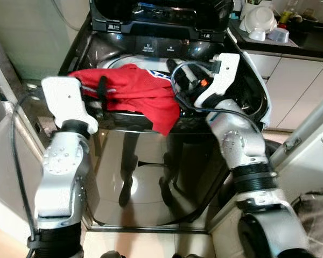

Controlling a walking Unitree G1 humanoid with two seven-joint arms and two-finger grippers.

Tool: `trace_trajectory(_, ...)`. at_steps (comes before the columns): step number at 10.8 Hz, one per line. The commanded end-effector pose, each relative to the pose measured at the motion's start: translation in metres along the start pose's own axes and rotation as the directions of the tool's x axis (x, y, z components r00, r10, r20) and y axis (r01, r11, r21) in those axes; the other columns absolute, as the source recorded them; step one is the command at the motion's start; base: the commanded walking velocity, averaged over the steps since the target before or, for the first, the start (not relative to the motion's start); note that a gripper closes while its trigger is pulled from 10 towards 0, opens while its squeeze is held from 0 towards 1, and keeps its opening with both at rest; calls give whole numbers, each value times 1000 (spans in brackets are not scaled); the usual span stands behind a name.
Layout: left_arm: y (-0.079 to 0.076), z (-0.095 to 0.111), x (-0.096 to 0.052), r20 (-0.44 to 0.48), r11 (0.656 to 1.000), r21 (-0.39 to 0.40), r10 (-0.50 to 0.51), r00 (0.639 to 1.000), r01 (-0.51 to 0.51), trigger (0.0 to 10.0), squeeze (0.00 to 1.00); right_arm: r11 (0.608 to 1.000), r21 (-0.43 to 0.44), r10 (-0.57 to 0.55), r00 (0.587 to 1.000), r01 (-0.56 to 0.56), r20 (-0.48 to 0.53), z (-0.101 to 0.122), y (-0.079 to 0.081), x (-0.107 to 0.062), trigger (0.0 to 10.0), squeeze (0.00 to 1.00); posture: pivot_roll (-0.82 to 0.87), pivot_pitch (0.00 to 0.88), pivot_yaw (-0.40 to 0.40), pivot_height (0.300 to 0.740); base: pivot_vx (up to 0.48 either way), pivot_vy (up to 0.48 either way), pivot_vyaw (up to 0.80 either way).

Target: Clothes washing

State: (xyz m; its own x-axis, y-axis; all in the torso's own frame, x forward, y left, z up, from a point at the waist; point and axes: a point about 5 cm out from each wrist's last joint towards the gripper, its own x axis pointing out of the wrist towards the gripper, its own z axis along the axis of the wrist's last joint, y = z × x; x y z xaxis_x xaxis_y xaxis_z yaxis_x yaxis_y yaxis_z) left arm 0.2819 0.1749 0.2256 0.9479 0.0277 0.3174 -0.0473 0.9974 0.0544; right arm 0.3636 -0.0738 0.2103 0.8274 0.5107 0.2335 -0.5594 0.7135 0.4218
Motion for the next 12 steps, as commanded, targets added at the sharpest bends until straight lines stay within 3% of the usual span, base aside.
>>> trace_trajectory(1,0,13,2,69,999,35,14,998,-16,10000,0,998,57,9,1000,-9,-1,4,0,3,10000,0,23,0,-95,740,0,0,0)
trace_trajectory(3,4,24,3,118,993,96,50,992,-62,10000,0,992,109,71,997,-68,-25,3,11,15,10000,0,49,0,-114,740,0,0,0)
trace_trajectory(4,-3,12,5,56,996,85,-3,998,-2,10000,1000,991,110,82,996,-79,-23,6,13,17,10000,0,53,0,-117,740,0,0,0)
trace_trajectory(6,-2,8,17,13,994,-111,-15,1000,16,10000,1000,985,140,101,995,-98,-17,9,16,17,10000,0,30,0,-105,740,0,0,0)
trace_trajectory(7,7,26,30,68,987,-160,-3,998,14,10000,1000,967,221,132,991,-128,-4,14,19,16,10000,0,16,0,-98,740,0,0,0)
trace_trajectory(8,12,45,41,125,988,-146,-26,992,44,10000,1000,931,302,223,975,-207,-18,13,28,14,10000,0,6,0,-89,740,0,0,0)
trace_trajectory(9,14,50,45,137,990,-133,-33,990,52,10000,1000,915,315,276,961,-253,-31,11,34,12,10000,0,5,0,-87,740,0,0,0)
trace_trajectory(11,14,44,46,90,992,-103,-56,994,65,10000,1000,890,366,322,943,-270,-88,-9,45,14,10000,0,6,0,-87,740,0,0,0)
trace_trajectory(12,11,43,46,82,988,-134,-70,994,80,10000,1000,849,447,364,925,-281,-110,-19,59,21,10000,0,9,0,-90,740,0,0,0)
